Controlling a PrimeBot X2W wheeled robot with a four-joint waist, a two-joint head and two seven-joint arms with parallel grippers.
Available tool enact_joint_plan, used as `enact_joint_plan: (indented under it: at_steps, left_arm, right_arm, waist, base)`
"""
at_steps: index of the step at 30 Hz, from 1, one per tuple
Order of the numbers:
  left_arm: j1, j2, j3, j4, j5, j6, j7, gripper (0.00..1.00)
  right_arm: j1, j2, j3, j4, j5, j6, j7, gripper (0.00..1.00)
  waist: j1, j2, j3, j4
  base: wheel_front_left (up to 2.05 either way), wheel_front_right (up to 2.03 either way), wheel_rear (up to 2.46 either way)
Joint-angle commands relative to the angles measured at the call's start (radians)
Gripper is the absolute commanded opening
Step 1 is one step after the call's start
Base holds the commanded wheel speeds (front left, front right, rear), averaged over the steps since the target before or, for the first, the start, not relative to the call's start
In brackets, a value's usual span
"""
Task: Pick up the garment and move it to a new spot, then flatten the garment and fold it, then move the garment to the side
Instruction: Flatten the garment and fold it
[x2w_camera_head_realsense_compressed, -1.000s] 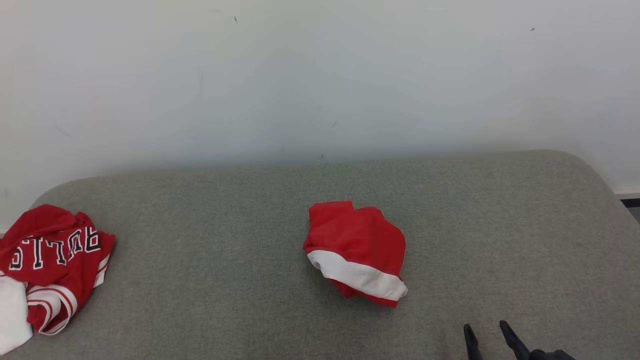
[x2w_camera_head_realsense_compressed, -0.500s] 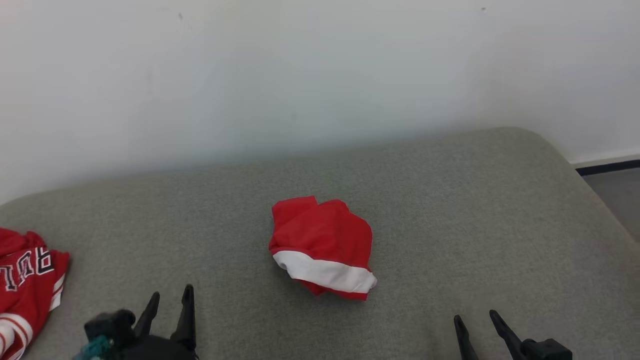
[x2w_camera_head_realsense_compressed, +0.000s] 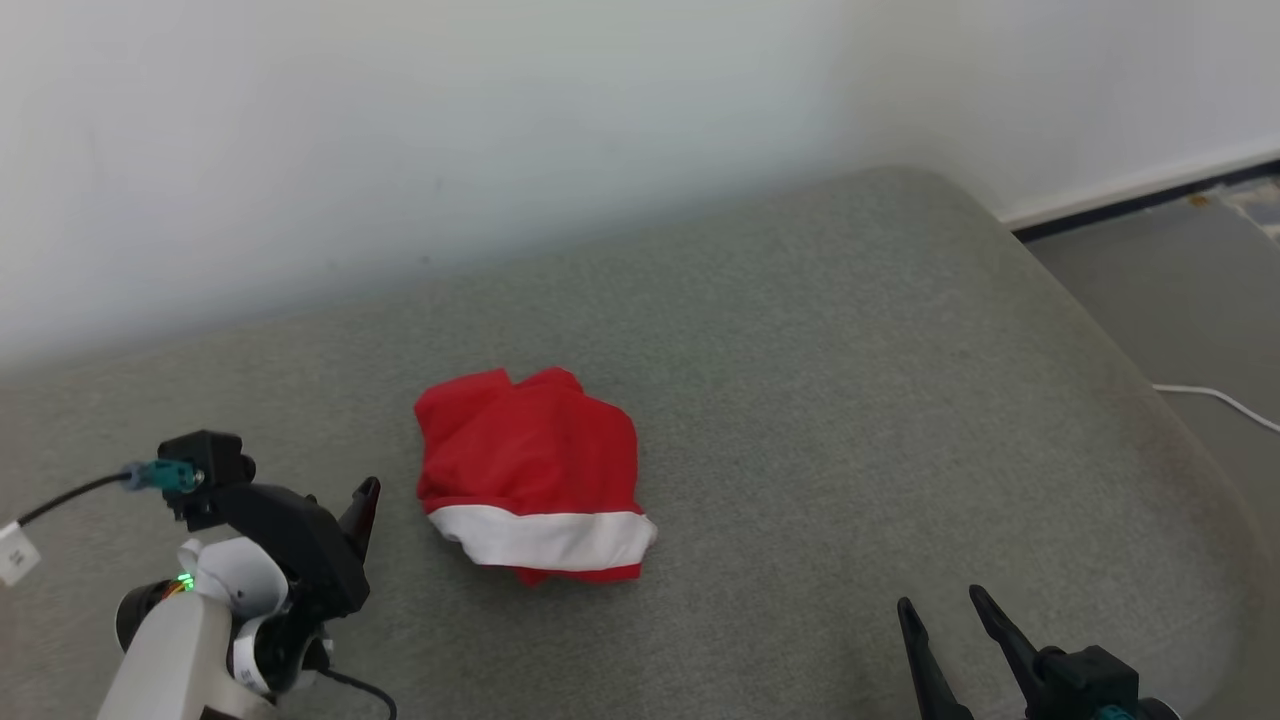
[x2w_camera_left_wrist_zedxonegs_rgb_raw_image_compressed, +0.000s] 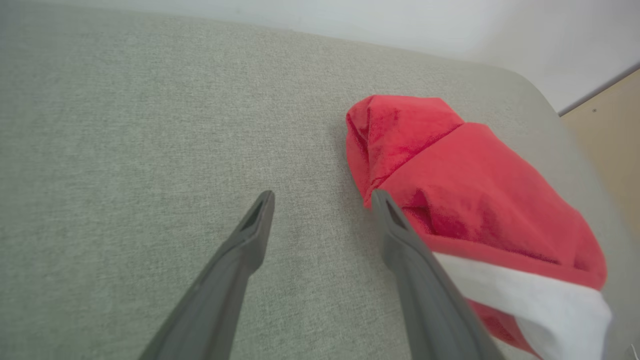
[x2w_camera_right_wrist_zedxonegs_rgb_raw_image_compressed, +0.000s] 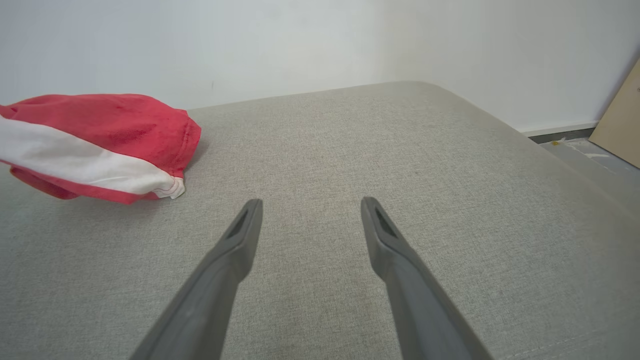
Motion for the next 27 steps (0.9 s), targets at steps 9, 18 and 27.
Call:
enact_joint_plan:
  at_steps: [9,18,27]
  left_arm:
    - [-0.077,-0.008,-0.060,0.050,0.007,0.008,0.129,1.00]
    - [-0.096,-0.055,-0.122,0.096,0.039,0.023,0.117,1.00]
    - [-0.136,-0.111,-0.144,0.099,-0.020,-0.001,0.008,1.00]
  right_arm:
    - [-0.033,-0.010,0.023,-0.016,0.010,-0.002,-0.003,1.00]
    - [-0.047,0.004,0.032,-0.013,0.005,-0.002,-0.003,1.00]
    - [-0.062,0.006,0.057,0.004,0.014,-0.002,-0.006,1.00]
  waist:
    - [-0.0002,-0.0002,0.108,-0.092]
    - [-0.0002,-0.0002,0.116,-0.085]
    - [-0.0002,-0.0002,0.108,-0.079]
  base:
    - [0.00,0.00,0.00]
    - [0.00,0.00,0.00]
    - [0.00,0.00,0.00]
